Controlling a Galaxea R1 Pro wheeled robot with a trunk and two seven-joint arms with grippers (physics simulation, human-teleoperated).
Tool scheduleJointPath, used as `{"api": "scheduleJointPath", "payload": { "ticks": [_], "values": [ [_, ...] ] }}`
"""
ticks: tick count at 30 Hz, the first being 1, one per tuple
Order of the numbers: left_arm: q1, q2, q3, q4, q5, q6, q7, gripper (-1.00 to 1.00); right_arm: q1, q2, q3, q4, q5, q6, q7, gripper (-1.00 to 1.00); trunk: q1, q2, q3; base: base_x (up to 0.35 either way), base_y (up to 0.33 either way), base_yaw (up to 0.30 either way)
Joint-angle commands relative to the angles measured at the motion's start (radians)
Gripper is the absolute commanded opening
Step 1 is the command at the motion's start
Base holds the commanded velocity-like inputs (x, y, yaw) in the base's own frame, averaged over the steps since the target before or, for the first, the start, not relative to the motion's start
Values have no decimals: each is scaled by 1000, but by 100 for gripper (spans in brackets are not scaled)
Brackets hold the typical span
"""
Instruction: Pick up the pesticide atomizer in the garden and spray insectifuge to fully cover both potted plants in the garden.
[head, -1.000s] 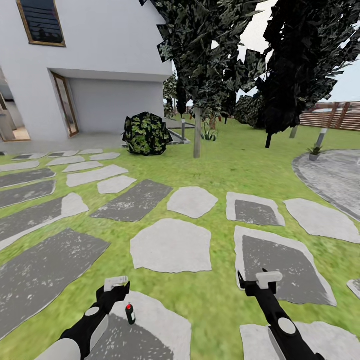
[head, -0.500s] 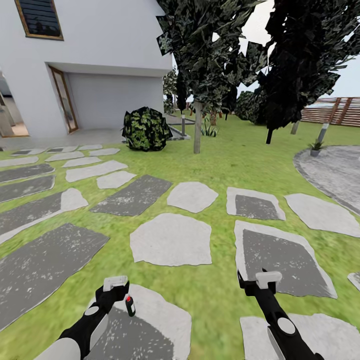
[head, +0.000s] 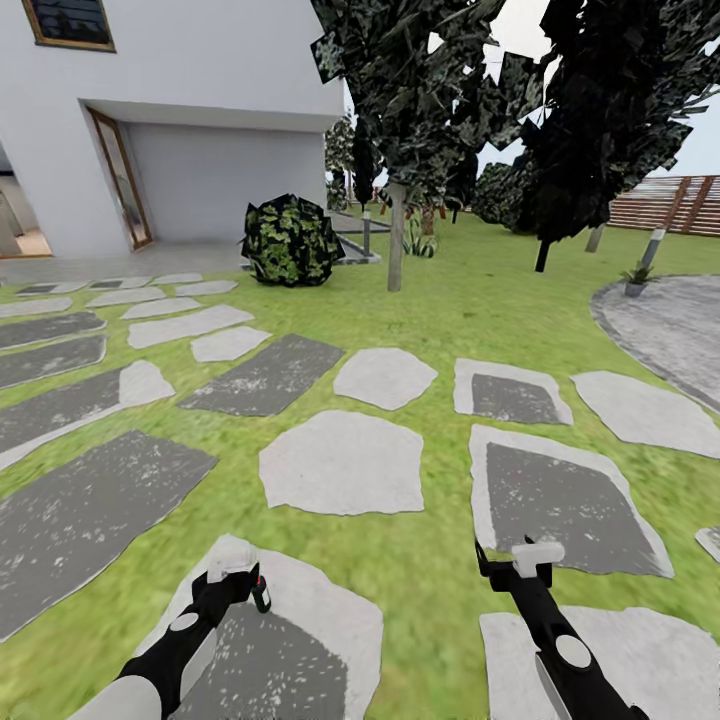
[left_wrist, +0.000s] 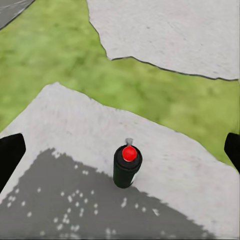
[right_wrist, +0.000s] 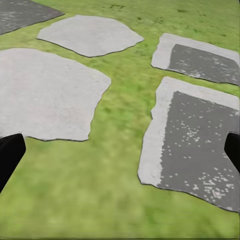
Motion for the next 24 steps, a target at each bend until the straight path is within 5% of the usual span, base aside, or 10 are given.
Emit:
{"api": "scheduleJointPath", "payload": {
  "ticks": [1, 24],
  "values": [
    [-1, 0, 3, 2, -1, -2, -1, 100, 0, 0, -1, 0, 5, -3, 0, 100, 0, -1, -6, 0, 0, 0],
    [-10, 5, 8, 13, 0, -3, 2, 100, 0, -2, 0, 1, 4, -3, 0, 100, 11, -6, -122, 0, 0, 14]
  ]
}}
